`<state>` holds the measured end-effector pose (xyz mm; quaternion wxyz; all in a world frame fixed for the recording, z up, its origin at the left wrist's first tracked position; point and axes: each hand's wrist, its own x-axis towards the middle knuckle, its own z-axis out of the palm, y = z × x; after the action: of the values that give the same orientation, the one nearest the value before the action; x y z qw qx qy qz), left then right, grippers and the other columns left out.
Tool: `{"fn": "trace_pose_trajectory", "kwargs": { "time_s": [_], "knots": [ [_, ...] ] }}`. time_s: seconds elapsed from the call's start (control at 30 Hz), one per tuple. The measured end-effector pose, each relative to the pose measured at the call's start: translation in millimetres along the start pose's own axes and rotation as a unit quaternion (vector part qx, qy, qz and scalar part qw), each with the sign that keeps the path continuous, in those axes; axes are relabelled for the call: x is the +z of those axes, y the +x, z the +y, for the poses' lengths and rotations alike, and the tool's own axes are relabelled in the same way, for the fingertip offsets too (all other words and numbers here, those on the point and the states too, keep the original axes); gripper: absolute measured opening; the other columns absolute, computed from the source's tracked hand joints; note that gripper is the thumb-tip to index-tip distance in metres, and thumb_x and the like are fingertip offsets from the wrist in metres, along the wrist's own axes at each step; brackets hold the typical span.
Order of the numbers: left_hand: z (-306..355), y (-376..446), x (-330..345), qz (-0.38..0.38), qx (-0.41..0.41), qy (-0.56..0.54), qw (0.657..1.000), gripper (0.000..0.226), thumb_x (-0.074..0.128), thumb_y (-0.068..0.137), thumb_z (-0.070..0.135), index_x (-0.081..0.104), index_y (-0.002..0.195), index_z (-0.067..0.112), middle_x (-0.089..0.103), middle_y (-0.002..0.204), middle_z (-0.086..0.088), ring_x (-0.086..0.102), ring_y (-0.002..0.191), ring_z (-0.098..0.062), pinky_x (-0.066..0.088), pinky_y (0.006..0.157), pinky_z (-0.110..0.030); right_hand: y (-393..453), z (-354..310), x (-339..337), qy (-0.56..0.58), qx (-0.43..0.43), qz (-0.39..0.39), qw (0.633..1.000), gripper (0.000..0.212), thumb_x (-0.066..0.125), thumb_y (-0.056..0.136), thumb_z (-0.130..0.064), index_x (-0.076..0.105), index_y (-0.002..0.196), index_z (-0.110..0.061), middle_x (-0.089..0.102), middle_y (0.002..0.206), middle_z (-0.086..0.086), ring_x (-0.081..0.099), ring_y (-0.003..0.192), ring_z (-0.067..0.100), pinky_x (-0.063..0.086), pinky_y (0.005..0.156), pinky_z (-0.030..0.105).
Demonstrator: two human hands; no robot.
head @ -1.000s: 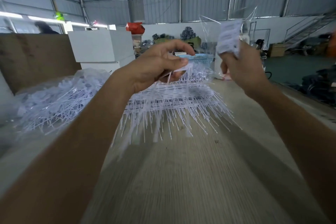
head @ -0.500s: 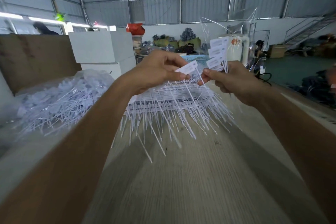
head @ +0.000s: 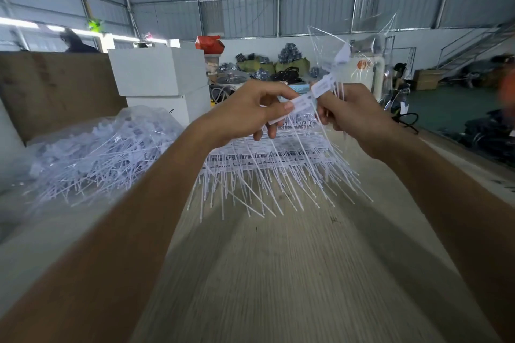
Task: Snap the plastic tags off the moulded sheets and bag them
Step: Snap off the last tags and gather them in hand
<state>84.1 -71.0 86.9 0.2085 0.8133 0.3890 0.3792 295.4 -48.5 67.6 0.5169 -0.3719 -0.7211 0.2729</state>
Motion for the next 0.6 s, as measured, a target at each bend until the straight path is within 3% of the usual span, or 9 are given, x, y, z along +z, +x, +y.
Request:
{"fn": "trace_pose_trajectory", "kwargs": {
  "time_s": [0.1,0.2,0.27,0.37,0.43,0.5,0.6],
  "knots": [
    [2,0,2,-0.013,-0.005,-0.013,1.000,0.020,0.061,0.100,0.016,0.068,0.118,0.012,0.066,0.070,-0.008,0.060,0.056,-0.017,0.042,0.044,-0.026,-1,-7,7,0.029,0.022,-0.020,0.999,0.053,0.051,0.097,-0.059,0.060,0.058,-0.025,0.047,0.057,-0.004,0.036,0.049,0.006,0.029,0.048,0.021],
    [2,0,0,0.000,-0.019,-0.010,1.000,0.018,0.068,0.095,0.021,0.063,0.109,0.010,0.071,0.068,-0.006,0.064,0.055,-0.018,0.046,0.043,-0.027,-4,-11,7,0.005,0.016,-0.068,0.998,0.045,0.062,0.082,-0.066,0.062,0.064,-0.025,0.043,0.053,-0.008,0.037,0.048,0.005,0.031,0.050,0.024],
    [0,2,0,0.025,-0.033,0.009,0.999,0.025,0.074,0.091,0.028,0.064,0.101,0.008,0.075,0.074,-0.006,0.071,0.064,-0.018,0.054,0.056,-0.032,-6,-12,6,-0.025,0.004,-0.098,0.995,0.040,0.070,0.082,-0.056,0.066,0.073,-0.017,0.043,0.050,-0.011,0.037,0.048,0.006,0.031,0.050,0.025],
    [-3,4,-3,0.048,-0.046,0.054,0.996,0.027,0.071,0.091,0.035,0.069,0.089,0.008,0.077,0.082,-0.004,0.073,0.083,-0.021,0.056,0.084,-0.038,-7,-12,7,-0.010,0.002,-0.091,0.996,0.030,0.066,0.095,-0.037,0.065,0.076,-0.014,0.045,0.049,-0.013,0.037,0.047,0.005,0.031,0.050,0.024],
    [-3,4,-3,0.024,-0.042,0.058,0.997,0.030,0.061,0.098,0.034,0.068,0.082,0.010,0.077,0.081,0.000,0.073,0.081,-0.017,0.055,0.080,-0.030,-5,-12,8,0.010,0.016,-0.065,0.998,0.031,0.062,0.099,-0.035,0.062,0.076,-0.014,0.048,0.051,-0.012,0.038,0.047,0.004,0.032,0.050,0.023],
    [-1,3,-2,0.032,-0.045,0.042,0.998,0.033,0.054,0.103,0.031,0.063,0.077,0.012,0.075,0.075,-0.001,0.070,0.068,-0.010,0.048,0.064,-0.016,-5,-12,9,0.030,0.031,-0.061,0.997,0.030,0.059,0.100,-0.036,0.058,0.077,-0.017,0.050,0.053,-0.015,0.039,0.047,0.004,0.031,0.050,0.023],
    [1,7,0,0.079,-0.080,-0.016,0.994,0.033,0.055,0.103,0.030,0.063,0.075,0.013,0.063,0.058,0.003,0.056,0.056,-0.010,0.041,0.054,-0.021,-5,-16,10,0.018,0.015,-0.067,0.997,0.030,0.057,0.102,-0.035,0.056,0.075,-0.020,0.051,0.053,-0.016,0.041,0.048,0.002,0.032,0.049,0.020]
  ]
}}
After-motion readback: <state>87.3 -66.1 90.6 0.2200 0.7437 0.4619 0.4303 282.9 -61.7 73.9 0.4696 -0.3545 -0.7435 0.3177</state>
